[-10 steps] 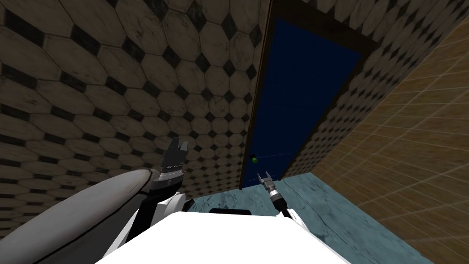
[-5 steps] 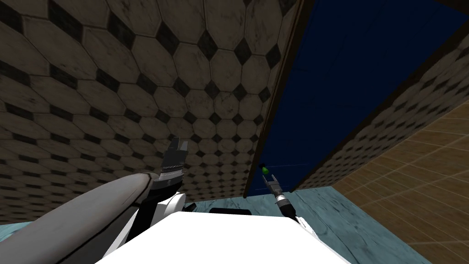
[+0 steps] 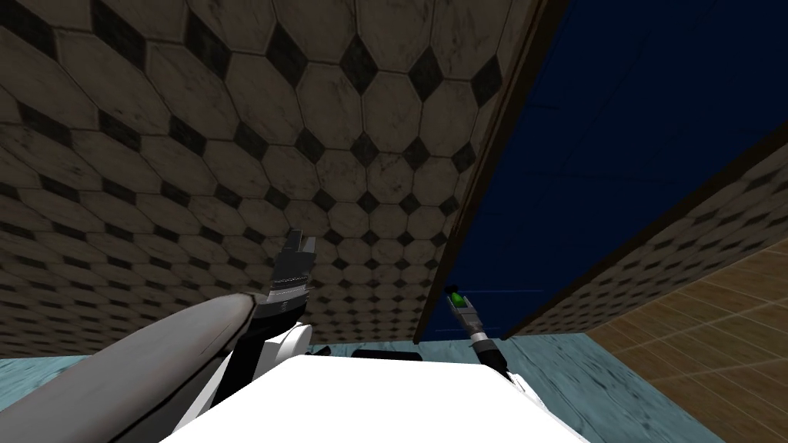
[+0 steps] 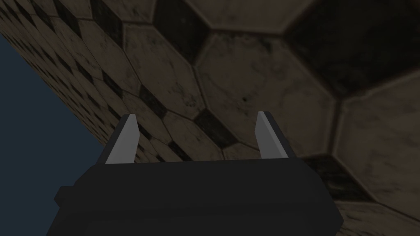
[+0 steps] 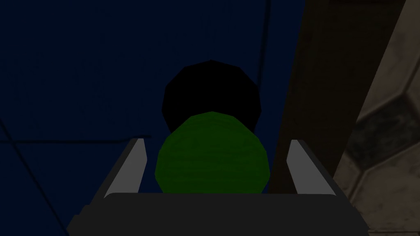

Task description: Pull the door open

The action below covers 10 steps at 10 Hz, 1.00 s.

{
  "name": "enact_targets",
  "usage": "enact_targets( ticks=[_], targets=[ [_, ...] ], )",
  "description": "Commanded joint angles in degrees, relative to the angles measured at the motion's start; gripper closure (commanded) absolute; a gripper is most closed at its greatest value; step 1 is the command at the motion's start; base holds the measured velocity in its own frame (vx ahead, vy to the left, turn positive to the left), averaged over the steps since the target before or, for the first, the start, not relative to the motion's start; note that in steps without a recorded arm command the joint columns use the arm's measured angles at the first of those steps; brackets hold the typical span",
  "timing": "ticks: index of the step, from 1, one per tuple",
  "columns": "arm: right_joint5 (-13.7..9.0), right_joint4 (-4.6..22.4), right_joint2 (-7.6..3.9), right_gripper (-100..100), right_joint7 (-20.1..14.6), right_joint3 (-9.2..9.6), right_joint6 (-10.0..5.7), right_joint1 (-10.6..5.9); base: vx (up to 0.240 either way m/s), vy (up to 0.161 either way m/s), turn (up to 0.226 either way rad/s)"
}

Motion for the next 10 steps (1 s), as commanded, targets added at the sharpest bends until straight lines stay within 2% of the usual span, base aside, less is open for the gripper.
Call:
enact_targets(
  ticks=[1,2,7,10],
  targets=[
    [0.0,0.0,0.0,-100,0.0,0.0,0.0,0.0,0.042,0.001,0.004],
    [0.0,0.0,0.0,100,0.0,0.0,0.0,0.0,-0.007,-0.002,-0.008],
    [0.0,0.0,0.0,100,0.0,0.0,0.0,0.0,-0.006,-0.001,0.002],
    [-1.6,-0.1,-0.13,100,-3.8,0.69,0.35,-0.18,-0.039,-0.02,0.056]
  ],
)
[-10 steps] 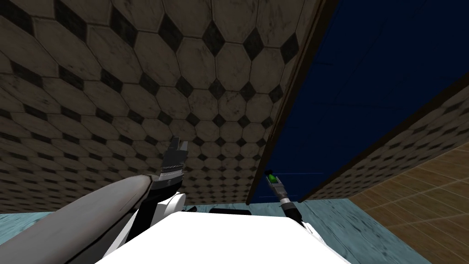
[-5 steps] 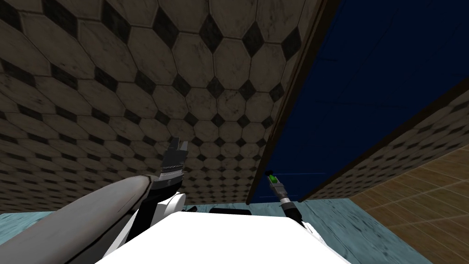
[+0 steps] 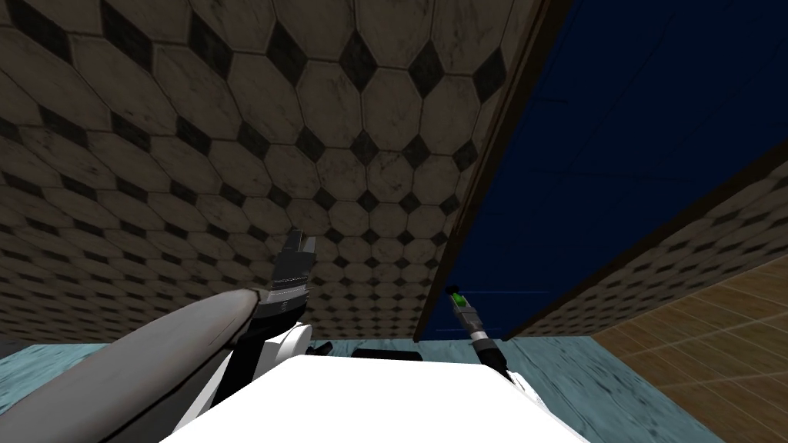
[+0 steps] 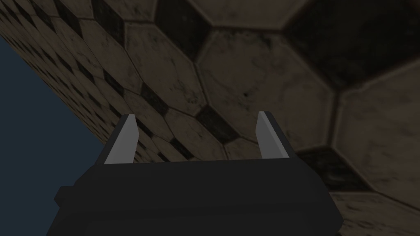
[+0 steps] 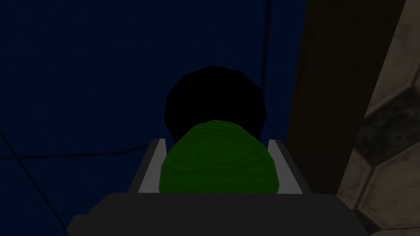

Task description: Pull the door open

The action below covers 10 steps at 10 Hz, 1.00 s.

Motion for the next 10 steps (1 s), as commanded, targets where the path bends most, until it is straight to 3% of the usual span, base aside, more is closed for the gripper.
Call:
enact_targets(
  ticks=[1,10],
  targets=[
    [-0.7,0.0,0.06,100,-2.0,0.37,0.08,0.04,-0.044,-0.023,0.044],
    [-6.1,-0.3,-0.13,100,-14.9,2.83,1.08,-0.33,-0.049,-0.024,0.059]
  ],
)
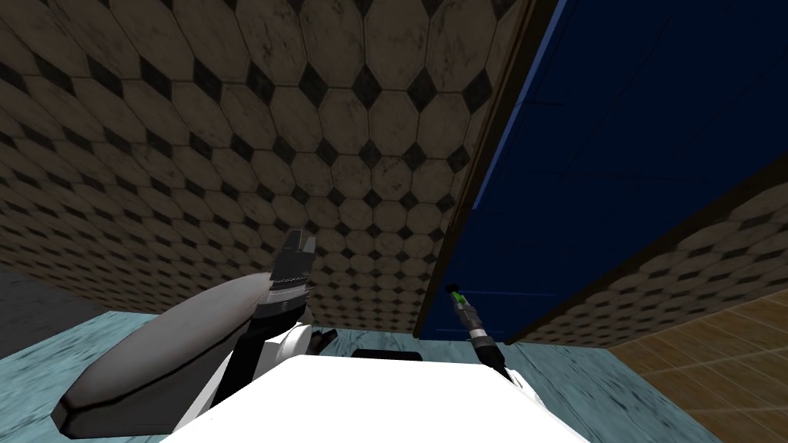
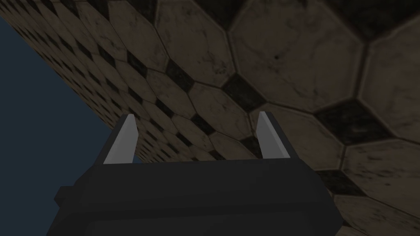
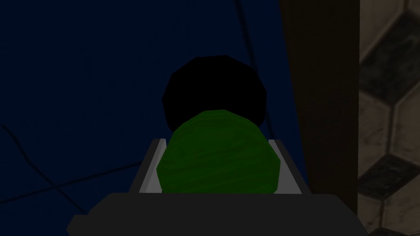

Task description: Pull the door open

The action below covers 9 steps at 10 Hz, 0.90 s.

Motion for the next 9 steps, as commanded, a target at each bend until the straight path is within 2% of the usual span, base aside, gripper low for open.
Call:
enact_targets(
  ticks=[1,6,7,9],
  targets=[
    [-0.5,0.1,0.05,100,-1.9,0.25,0.03,0.0,-0.038,-0.016,0.036],
    [-3.7,-0.1,-0.07,100,-9.7,1.72,0.63,-0.22,-0.039,-0.022,0.058],
    [-3.7,-0.1,-0.07,100,-10.3,1.72,0.63,-0.22,-0.035,-0.019,0.041],
    [-5.6,-0.2,-0.13,100,-13.9,2.57,0.98,-0.36,-0.049,-0.026,0.073]
  ],
)
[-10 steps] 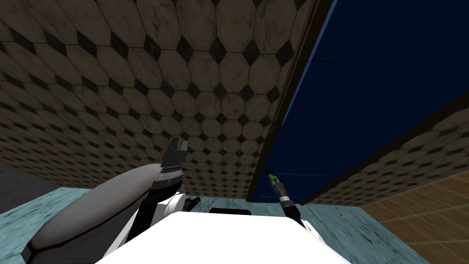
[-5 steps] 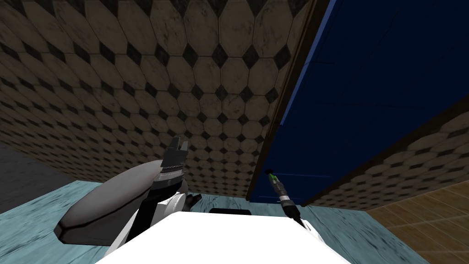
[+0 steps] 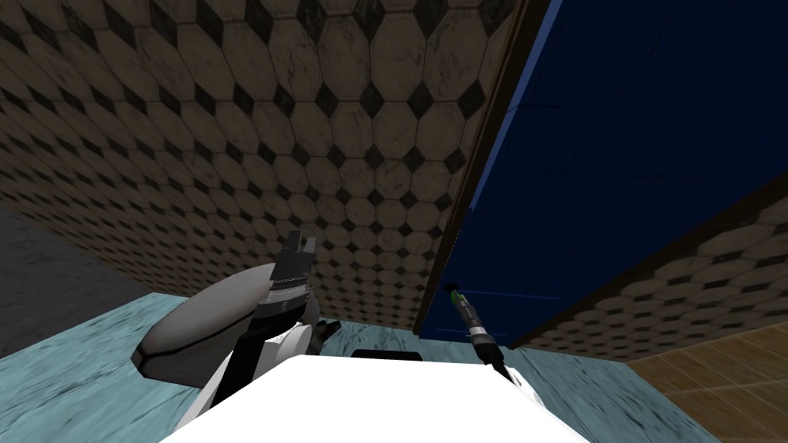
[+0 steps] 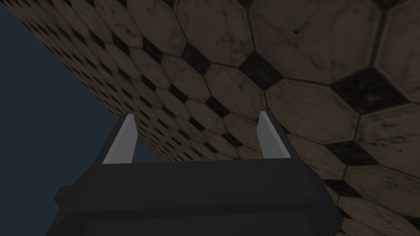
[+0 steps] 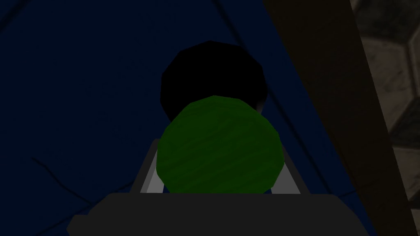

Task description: Pull the door open

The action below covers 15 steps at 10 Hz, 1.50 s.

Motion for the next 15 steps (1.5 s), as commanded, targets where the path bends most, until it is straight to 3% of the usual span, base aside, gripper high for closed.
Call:
enact_targets(
  ticks=[1,8,10,13,15],
  targets=[
    [-0.5,0.0,0.28,100,-2.2,0.47,0.13,0.1,-0.04,-0.024,0.038],
    [-4.3,-0.2,0.15,100,-11.4,2.22,0.85,-0.17,-0.036,-0.022,0.054],
    [-6.3,-0.3,0.08,100,-15.1,3.16,1.23,-0.31,-0.051,-0.03,0.086],
    [-7.4,-0.4,0.04,100,-18.5,3.63,1.42,-0.38,-0.035,-0.02,0.044],
    [-9.5,-0.5,-0.03,100,-22.2,4.61,1.82,-0.53,-0.044,-0.025,0.08]
  ],
)
